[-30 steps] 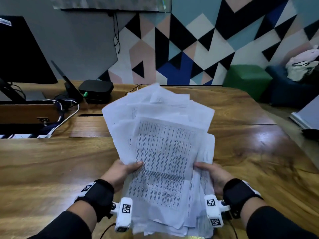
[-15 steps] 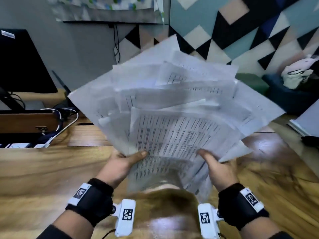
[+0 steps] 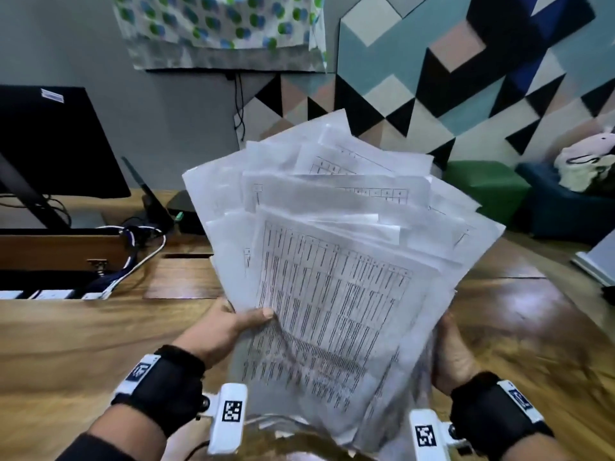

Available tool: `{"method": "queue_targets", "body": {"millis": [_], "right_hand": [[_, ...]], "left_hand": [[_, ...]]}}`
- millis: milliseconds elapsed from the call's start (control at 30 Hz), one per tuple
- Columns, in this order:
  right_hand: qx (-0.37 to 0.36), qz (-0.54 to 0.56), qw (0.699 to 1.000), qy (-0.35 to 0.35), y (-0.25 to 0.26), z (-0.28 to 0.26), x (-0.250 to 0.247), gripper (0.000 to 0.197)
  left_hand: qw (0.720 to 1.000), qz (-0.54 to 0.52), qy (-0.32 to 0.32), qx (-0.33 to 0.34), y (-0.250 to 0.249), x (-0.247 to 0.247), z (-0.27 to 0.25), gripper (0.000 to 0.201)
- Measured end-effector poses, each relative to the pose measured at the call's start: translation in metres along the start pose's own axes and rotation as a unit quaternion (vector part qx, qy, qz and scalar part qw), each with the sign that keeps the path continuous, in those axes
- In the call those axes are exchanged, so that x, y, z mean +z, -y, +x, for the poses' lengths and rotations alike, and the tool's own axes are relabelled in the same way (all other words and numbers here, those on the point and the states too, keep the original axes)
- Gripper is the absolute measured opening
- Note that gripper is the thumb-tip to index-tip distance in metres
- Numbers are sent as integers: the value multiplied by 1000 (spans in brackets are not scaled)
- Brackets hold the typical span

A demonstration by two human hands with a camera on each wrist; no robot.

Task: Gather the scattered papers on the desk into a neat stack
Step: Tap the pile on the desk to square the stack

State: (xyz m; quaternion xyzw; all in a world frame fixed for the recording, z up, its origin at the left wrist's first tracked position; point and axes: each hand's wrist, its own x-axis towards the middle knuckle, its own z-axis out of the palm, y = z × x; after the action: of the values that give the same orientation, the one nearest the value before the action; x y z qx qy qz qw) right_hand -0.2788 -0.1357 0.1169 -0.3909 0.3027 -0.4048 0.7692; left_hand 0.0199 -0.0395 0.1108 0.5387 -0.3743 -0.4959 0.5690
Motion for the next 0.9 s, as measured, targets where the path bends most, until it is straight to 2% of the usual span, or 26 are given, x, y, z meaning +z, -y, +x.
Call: {"method": "queue_targets", "body": {"millis": [100,167,200,267,300,400,500,533,600,633,700,733,767,900], "right_hand": [[41,9,999,34,-2,-1,4,85],[41,31,997,61,-4,-1,6,86],[39,38,996,68,-5,-2,8,79],[25,17,998,54,-8,-1,8,61],[6,-10,999,45,-9,0,7,57],[-80,-148,986,7,-10,3,7,63],[-179,-190,965,26,0,-1,17,53],[-203,-175,962,51,5,-5,20,58],[-232,-165,956,67,8,-10,23,84],[-242,-195,950,44,8,-11,25,82],[-251,-280,926,-26,5,-10,30,39],[-247,-286,924,-67,6,-9,34,18],[-254,-272,923,-97,8,-7,33,12],[-298,-228,912,-163,11,3,24,31]], "left_hand": [[999,-22,-18,-23,7,1,5,69],[998,-17,-46,-33,12,2,9,42],[997,-9,-66,-37,15,2,10,30],[994,-3,-98,-42,22,4,11,24],[993,2,-110,-41,24,6,12,23],[990,23,-139,-22,26,15,10,24],[985,2,-174,-3,24,21,14,38],[983,-2,-185,3,23,23,15,47],[981,12,-194,19,17,28,15,56],[980,17,-195,34,14,30,15,50],[980,24,-189,56,6,37,11,29],[980,31,-181,70,1,41,9,23],[980,40,-174,87,-3,43,7,22],[977,39,-161,134,-10,49,3,18]]}}
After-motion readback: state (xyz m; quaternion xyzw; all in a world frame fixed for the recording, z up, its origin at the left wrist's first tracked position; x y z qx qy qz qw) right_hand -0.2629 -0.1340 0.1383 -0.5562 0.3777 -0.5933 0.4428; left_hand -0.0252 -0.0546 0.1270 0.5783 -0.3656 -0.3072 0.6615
